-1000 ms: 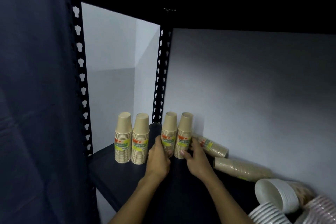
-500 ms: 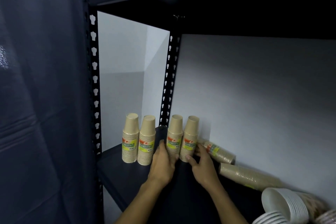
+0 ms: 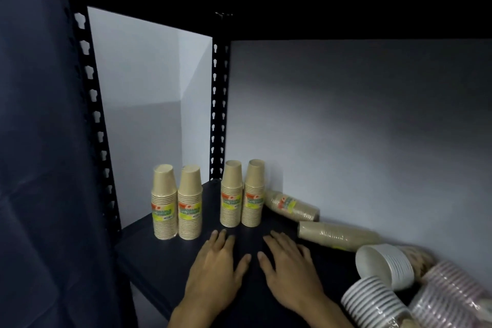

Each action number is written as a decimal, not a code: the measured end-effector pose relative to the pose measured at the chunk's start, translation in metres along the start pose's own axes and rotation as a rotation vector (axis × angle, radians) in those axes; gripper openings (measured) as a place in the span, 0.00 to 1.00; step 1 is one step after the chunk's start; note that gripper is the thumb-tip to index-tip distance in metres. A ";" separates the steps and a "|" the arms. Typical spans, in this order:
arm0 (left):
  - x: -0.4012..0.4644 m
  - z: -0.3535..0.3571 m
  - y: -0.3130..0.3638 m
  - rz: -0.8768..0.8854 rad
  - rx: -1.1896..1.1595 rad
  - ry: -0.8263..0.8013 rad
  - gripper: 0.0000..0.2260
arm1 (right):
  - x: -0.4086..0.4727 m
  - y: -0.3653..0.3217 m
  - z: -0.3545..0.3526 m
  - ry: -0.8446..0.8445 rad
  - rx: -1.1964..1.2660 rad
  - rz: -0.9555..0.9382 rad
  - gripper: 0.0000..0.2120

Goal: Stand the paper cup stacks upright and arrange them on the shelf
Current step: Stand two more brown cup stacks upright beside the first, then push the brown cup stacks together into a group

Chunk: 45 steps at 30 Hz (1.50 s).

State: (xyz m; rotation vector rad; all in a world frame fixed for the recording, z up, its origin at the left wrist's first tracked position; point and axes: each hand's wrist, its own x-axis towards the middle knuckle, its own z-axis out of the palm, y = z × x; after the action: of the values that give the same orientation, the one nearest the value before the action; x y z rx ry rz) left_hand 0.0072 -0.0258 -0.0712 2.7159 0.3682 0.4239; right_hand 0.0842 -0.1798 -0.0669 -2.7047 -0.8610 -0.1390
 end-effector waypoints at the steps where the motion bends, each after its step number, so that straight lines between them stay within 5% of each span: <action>1: 0.000 0.000 0.000 0.009 0.009 0.001 0.30 | -0.001 0.000 -0.001 0.005 -0.013 -0.006 0.26; 11: 0.000 0.005 -0.005 0.227 -0.051 -0.079 0.25 | -0.004 -0.003 0.001 0.060 -0.046 0.036 0.29; 16: 0.003 0.004 -0.006 0.361 -0.110 -0.123 0.23 | -0.011 -0.004 -0.010 0.108 0.031 0.057 0.20; 24: 0.050 -0.019 0.034 0.581 -0.266 -0.108 0.19 | -0.019 -0.002 -0.072 0.390 0.167 0.135 0.13; 28: 0.097 -0.023 0.065 0.584 -0.172 -0.129 0.19 | -0.010 0.020 -0.111 0.216 -0.010 0.253 0.20; 34: 0.132 -0.014 0.099 0.577 0.325 -0.215 0.20 | 0.006 0.054 -0.123 -0.103 -0.288 0.380 0.27; 38: 0.148 0.002 0.108 0.602 0.542 -0.181 0.19 | 0.015 0.060 -0.113 -0.170 -0.305 0.340 0.29; 45: 0.156 0.014 0.107 0.775 0.540 -0.051 0.18 | 0.019 0.074 -0.107 -0.133 -0.236 0.256 0.23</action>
State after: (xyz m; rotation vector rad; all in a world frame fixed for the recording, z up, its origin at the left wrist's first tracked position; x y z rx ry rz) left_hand 0.1763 -0.0790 -0.0038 3.3083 -0.7218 0.4994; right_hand 0.1420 -0.2598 0.0194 -3.0463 -0.5542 -0.0047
